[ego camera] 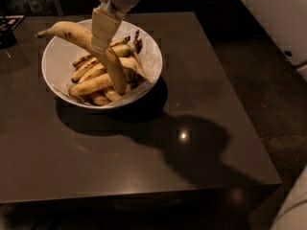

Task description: Pick banana from white bowl

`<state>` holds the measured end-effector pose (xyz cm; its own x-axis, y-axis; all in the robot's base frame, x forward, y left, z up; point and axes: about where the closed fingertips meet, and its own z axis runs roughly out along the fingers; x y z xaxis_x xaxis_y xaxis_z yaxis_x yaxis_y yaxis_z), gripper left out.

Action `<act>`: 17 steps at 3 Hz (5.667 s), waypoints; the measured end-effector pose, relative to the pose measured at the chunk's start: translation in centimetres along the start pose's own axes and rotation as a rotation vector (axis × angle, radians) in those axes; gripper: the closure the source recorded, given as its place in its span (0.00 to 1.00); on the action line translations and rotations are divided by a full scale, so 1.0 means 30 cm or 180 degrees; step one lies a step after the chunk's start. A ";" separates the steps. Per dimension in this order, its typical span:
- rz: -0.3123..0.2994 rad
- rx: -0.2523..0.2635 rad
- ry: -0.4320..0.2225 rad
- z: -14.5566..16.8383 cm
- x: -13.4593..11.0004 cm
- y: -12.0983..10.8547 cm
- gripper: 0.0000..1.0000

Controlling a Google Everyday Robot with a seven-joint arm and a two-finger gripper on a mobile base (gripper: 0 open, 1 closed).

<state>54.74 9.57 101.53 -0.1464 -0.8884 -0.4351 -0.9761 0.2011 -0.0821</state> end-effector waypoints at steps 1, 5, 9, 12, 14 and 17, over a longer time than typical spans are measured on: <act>0.0015 -0.0012 -0.0027 -0.035 -0.015 0.042 1.00; 0.0083 -0.0017 -0.0052 -0.084 -0.008 0.115 0.81; 0.0083 -0.0017 -0.0053 -0.084 -0.008 0.115 0.00; 0.0325 0.0383 0.0533 0.018 0.018 0.099 0.21; 0.0429 0.0344 0.0749 0.104 0.048 0.077 0.51; 0.0627 0.0037 0.0829 0.203 0.123 0.079 0.53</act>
Offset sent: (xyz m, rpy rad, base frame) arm -0.0384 -0.0017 0.0205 0.0014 0.0328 0.0010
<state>52.85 9.29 94.29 -0.3698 -0.9074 -0.1996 -0.9233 0.3829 -0.0300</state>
